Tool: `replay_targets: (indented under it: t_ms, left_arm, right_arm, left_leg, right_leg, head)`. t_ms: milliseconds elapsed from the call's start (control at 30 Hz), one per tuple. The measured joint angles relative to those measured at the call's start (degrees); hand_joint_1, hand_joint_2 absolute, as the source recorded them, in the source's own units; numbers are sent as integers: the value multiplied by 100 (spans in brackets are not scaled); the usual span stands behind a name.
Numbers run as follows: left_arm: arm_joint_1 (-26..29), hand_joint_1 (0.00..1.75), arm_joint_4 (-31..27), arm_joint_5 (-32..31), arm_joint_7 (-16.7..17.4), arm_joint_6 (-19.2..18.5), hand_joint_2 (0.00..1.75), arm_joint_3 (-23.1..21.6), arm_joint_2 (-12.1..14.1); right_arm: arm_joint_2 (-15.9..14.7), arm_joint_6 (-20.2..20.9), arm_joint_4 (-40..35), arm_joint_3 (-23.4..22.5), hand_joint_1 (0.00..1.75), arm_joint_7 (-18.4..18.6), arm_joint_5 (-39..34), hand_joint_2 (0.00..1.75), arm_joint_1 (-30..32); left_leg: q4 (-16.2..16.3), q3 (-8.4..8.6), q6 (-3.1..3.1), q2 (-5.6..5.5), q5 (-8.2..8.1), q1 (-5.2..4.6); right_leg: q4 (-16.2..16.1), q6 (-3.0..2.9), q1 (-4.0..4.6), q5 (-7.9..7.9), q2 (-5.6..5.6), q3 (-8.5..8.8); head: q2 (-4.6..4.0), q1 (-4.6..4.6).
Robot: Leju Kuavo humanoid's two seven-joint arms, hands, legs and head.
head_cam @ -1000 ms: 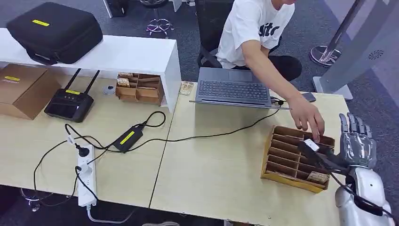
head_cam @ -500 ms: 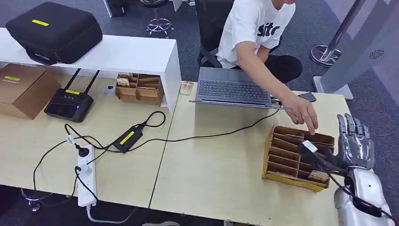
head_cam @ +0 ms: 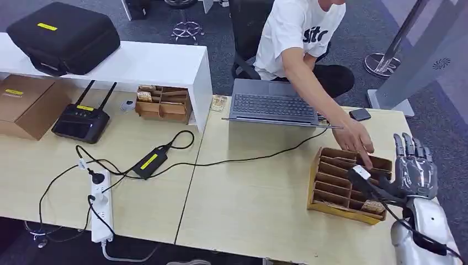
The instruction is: Pass the card to the sensor for recognition and then transmit it.
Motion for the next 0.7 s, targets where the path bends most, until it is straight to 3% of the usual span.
replay_targets:
  t_ms: [700]
  left_arm:
    - [0,0,0,0,0,-20,175,0,0]
  right_arm:
    - [0,-68,4,46,2,-44,-22,175,4]
  left_leg:
    - [0,-2,0,0,0,0]
  right_leg:
    - [0,0,0,0,0,-2]
  head:
    - [0,0]
